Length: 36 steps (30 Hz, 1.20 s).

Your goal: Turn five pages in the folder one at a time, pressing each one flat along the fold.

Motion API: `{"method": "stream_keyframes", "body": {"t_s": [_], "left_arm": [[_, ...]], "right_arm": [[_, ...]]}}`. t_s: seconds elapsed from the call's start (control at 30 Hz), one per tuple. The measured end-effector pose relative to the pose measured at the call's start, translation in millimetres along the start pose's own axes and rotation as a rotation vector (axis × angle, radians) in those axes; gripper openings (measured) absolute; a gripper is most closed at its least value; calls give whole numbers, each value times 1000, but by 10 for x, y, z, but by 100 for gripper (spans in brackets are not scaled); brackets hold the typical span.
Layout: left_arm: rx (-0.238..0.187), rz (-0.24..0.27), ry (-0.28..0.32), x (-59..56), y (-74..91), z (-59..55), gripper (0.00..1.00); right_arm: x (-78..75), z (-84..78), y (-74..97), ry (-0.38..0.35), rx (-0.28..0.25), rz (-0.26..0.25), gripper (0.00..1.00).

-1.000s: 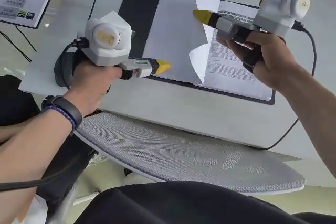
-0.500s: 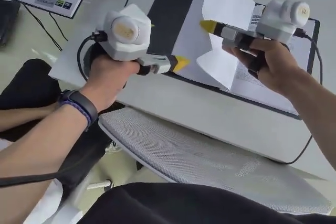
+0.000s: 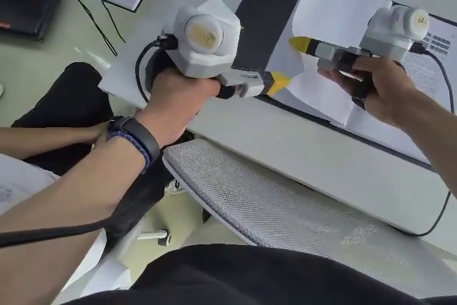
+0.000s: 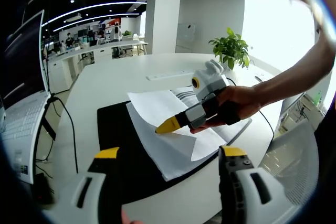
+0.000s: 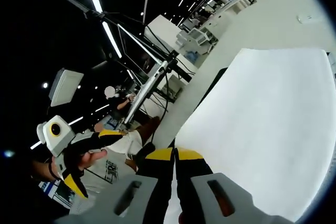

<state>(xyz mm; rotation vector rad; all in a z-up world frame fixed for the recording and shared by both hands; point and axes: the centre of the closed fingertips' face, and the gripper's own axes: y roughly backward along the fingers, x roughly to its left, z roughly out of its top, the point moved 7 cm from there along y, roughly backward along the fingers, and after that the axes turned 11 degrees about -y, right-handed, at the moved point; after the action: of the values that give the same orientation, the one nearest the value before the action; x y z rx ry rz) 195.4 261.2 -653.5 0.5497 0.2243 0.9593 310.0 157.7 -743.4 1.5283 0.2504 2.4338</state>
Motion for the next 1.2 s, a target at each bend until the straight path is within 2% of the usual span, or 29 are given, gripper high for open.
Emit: {"method": "stream_keyframes", "body": {"t_s": [0.07,0.43,0.63,0.87,1.07,1.2], "left_arm": [[1,-1,-1,-2,8,0,74],[17,-3,1,-25,59,-67,73],[25,-3,3,-20,66,-101,73],[25,-8,8,-25,58,-113,73],[26,-15,5,-56,44,-109,74],[29,-19,2,-70,37,-120,73]], "right_arm": [[-86,-3,-33,-12,4,-4,0],[-328,-115,-175,-66,29,-36,0],[-476,-155,-192,-88,13,-65,0],[-392,-171,-170,-92,11,-63,0],[-410,-148,-180,-97,17,-65,0],[-404,-141,-184,-97,11,-66,4]]}}
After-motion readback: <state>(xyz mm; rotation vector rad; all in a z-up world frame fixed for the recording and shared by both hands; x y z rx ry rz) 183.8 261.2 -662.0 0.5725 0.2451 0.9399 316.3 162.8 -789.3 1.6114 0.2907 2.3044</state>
